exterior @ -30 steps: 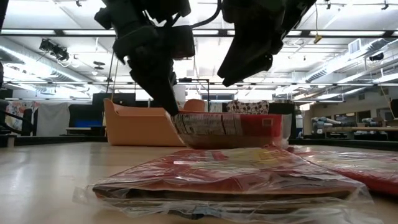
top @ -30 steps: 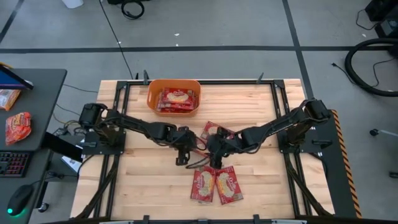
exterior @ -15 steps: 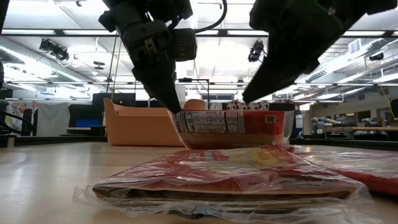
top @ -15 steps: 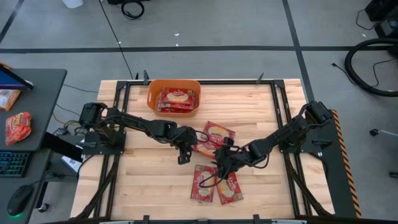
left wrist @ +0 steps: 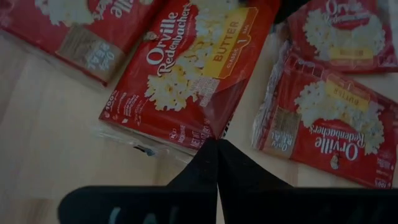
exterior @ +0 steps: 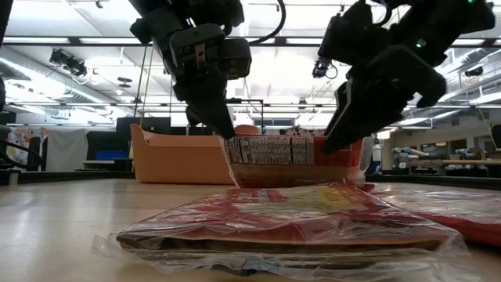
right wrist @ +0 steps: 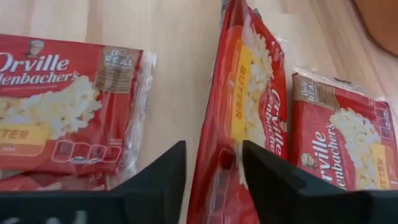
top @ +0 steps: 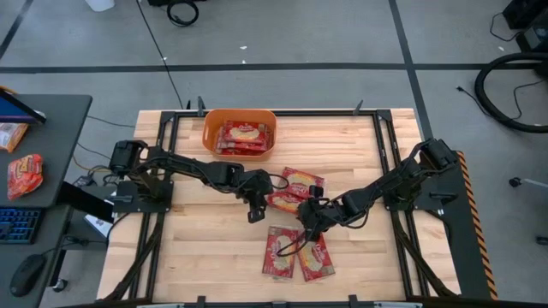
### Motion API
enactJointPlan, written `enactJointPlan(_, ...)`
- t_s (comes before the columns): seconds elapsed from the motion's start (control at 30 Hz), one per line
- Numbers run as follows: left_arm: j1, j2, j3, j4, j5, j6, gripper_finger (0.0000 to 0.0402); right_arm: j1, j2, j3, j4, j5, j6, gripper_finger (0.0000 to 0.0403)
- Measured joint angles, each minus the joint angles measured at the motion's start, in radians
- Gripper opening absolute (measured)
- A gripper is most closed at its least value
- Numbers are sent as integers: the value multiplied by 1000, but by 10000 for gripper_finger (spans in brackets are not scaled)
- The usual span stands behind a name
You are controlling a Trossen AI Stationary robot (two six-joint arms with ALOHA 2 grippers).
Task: Sort popcorn bags into baskets
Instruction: Put the red popcorn bag into the orange bin
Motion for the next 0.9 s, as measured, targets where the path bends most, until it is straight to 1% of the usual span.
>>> enactJointPlan(0.1,0,0,0,13,0,0,0,-19,0,0,-3,-46,4,113)
enactJointPlan(0.27,0,0,0,19,1,23,5,-42,0,0,-6,-106,7,26)
enactJointPlan(0.3,0,0,0,21,1,29,8,-47,0,0,-6,-121,8,16)
enactJointPlan(0.33,-1,0,0,27,1,35,14,-52,0,0,-4,-138,9,11)
enactJointPlan(0.43,-15,0,0,62,-2,62,46,-70,0,7,-15,-184,58,15)
enactJointPlan(0.57,-42,0,0,154,-4,87,111,-100,-4,25,-15,-256,113,9)
enactJointPlan(0.73,-77,-1,0,175,-23,207,191,-120,-21,69,-25,-265,121,9)
enactJointPlan(0.8,-87,-1,0,164,-38,250,211,-125,-24,93,-42,-266,112,10)
enactJointPlan(0.9,-100,-1,0,121,-118,267,221,-133,-26,129,-48,-289,85,9)
